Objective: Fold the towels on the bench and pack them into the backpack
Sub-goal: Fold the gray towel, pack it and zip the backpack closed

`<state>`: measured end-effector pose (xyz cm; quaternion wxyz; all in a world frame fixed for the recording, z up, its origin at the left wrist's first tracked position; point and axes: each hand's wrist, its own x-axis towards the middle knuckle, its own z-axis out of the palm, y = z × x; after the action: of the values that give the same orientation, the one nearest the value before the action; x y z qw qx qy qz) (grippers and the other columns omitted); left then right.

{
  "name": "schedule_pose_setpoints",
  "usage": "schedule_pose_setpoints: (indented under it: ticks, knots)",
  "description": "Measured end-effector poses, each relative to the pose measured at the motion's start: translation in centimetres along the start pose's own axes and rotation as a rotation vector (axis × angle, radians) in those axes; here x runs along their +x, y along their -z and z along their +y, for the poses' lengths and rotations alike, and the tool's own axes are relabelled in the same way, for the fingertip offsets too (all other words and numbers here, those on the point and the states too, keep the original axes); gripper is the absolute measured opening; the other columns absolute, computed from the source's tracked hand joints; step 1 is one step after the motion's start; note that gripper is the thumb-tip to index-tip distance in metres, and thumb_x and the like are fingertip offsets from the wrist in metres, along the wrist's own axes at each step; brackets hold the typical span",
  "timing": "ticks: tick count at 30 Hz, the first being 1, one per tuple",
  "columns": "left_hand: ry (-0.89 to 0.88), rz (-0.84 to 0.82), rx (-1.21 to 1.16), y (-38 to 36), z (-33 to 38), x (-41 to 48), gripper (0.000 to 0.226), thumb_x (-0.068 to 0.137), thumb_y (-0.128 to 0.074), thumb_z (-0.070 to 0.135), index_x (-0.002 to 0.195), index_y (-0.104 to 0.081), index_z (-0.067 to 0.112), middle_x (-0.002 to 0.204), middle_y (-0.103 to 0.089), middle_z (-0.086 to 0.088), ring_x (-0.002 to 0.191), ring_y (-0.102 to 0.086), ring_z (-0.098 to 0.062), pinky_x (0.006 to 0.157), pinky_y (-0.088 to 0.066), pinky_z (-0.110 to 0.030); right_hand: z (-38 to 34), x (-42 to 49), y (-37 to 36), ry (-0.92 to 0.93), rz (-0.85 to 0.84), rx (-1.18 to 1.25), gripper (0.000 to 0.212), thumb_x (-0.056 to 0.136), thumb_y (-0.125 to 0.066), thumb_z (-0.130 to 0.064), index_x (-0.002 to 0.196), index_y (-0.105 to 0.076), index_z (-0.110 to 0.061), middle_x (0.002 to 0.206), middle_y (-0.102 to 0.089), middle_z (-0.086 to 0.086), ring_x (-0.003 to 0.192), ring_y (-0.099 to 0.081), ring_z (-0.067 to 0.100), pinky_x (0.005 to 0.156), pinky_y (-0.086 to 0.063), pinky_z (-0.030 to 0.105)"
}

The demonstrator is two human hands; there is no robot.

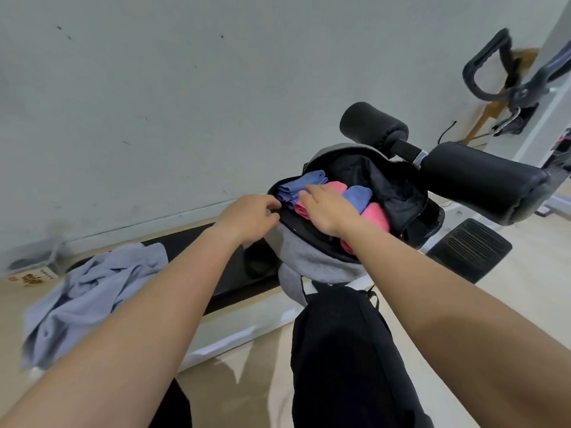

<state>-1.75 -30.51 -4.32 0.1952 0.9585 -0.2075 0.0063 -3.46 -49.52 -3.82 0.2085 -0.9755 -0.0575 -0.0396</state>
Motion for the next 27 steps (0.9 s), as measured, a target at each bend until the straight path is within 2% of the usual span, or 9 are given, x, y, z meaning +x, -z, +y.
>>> schedule_pose_setpoints:
  ticks: [2,3,7,9,12,15,18,22,27]
  knots:
    - [0.058,0.009,0.012,1.6,-2.1,-2.5,0.037,0.096,-0.053,0.029,0.132,-0.061,0.024,0.136,-0.062,0.001,0.123,-0.057,-0.019,0.102,-0.046,-0.036,-3.2,0.0,-0.8,0.021,0.012,0.054,0.037,0.104,-0.031,-0.032,0.119,-0.055,-0.008,0.123,-0.057,0.015,0.113,-0.051,0.034,0.094,-0.042,0.045]
    - [0.091,0.012,0.018,2.3,-3.4,-3.8,0.037,0.096,-0.054,0.030,0.132,-0.060,0.025,0.135,-0.062,0.002,0.122,-0.057,-0.019,0.103,-0.046,-0.037,-5.0,0.1,-1.3,0.053,-0.010,0.080,0.036,0.104,-0.031,-0.031,0.118,-0.055,-0.009,0.123,-0.057,0.015,0.113,-0.051,0.035,0.093,-0.042,0.044]
    - [0.227,0.032,0.027,4.4,-9.0,-9.1,0.036,0.094,-0.056,0.032,0.129,-0.061,0.027,0.134,-0.063,0.005,0.121,-0.058,-0.018,0.103,-0.046,-0.036,-11.9,-0.1,-4.6,0.173,-0.130,0.117,0.048,0.103,-0.030,-0.042,0.137,-0.052,-0.016,0.139,-0.048,0.014,0.128,-0.046,0.033,0.106,-0.038,0.043]
    - [0.303,0.057,0.033,4.9,-12.2,-12.1,0.033,0.094,-0.055,0.031,0.126,-0.063,0.027,0.132,-0.064,0.005,0.121,-0.057,-0.017,0.101,-0.045,-0.034,-15.4,-0.3,-7.3,0.226,-0.200,0.138,0.050,0.102,-0.031,-0.045,0.140,-0.049,-0.017,0.144,-0.043,0.012,0.127,-0.047,0.032,0.105,-0.039,0.044]
    - [0.435,0.109,0.014,5.1,-16.5,-16.2,0.026,0.093,-0.058,0.033,0.117,-0.067,0.028,0.120,-0.066,0.007,0.110,-0.060,-0.015,0.090,-0.047,-0.031,-19.6,0.1,-11.7,0.325,-0.294,0.119,0.047,0.101,-0.038,-0.041,0.139,-0.049,-0.016,0.142,-0.044,0.011,0.123,-0.049,0.031,0.100,-0.042,0.041]
    - [0.515,0.151,0.037,4.7,-20.2,-18.9,0.029,0.087,-0.063,0.033,0.114,-0.069,0.025,0.119,-0.065,-0.004,0.108,-0.062,-0.025,0.090,-0.050,-0.038,-22.5,1.3,-15.7,0.374,-0.351,0.100,0.047,0.098,-0.043,-0.027,0.144,-0.045,-0.015,0.144,-0.043,0.013,0.128,-0.045,0.032,0.105,-0.040,0.041]
    - [0.576,0.185,0.037,3.6,-22.5,-20.4,0.036,0.080,-0.066,0.032,0.115,-0.068,0.029,0.120,-0.060,-0.007,0.110,-0.057,-0.027,0.092,-0.049,-0.041,-23.6,2.1,-19.0,0.359,-0.392,0.140,0.049,0.094,-0.042,-0.017,0.143,-0.046,-0.018,0.145,-0.043,0.013,0.128,-0.046,0.034,0.106,-0.041,0.045]
    - [0.601,0.176,-0.029,2.6,-24.1,-20.5,0.042,0.079,-0.070,0.034,0.121,-0.064,0.030,0.126,-0.056,-0.004,0.115,-0.055,-0.025,0.096,-0.046,-0.039,-23.0,3.3,-21.8,0.392,-0.338,0.202,0.045,0.088,-0.053,-0.018,0.133,-0.054,-0.023,0.134,-0.051,0.008,0.118,-0.052,0.027,0.099,-0.046,0.042]
    - [0.582,0.167,-0.079,2.9,-25.0,-20.0,0.035,0.067,-0.080,0.046,0.095,-0.063,0.035,0.108,-0.052,0.009,0.097,-0.054,-0.013,0.084,-0.046,-0.035,-23.1,5.6,-21.6,0.466,-0.344,0.244,0.008,0.084,-0.062,-0.026,0.092,-0.063,-0.028,0.093,-0.064,-0.007,0.082,-0.060,0.016,0.075,-0.053,0.037]
